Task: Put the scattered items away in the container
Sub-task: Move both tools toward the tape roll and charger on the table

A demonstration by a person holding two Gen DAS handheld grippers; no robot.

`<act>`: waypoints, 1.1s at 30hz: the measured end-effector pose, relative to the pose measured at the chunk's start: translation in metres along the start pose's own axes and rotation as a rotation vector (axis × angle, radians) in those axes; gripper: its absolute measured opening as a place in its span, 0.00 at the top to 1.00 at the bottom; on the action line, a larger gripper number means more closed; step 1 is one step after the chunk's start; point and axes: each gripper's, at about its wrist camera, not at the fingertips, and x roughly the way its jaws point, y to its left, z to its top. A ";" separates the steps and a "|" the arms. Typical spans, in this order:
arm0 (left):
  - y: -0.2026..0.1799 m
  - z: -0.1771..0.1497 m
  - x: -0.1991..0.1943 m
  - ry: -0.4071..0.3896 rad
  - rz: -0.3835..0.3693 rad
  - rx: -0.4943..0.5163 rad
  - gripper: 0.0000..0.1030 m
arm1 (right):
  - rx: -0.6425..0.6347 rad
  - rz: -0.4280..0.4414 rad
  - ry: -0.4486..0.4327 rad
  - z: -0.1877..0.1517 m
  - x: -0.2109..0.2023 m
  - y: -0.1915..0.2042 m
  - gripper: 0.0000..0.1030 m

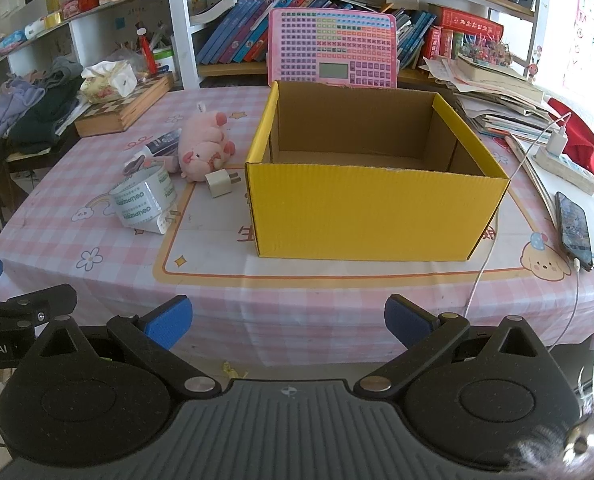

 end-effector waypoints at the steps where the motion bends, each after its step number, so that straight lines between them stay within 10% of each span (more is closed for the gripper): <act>1: 0.000 0.000 -0.001 0.000 -0.008 0.002 0.00 | 0.002 -0.001 0.000 0.001 0.000 0.000 0.00; 33: 0.001 0.001 -0.008 -0.039 -0.072 0.005 0.00 | -0.025 0.016 -0.018 -0.003 -0.008 -0.001 0.01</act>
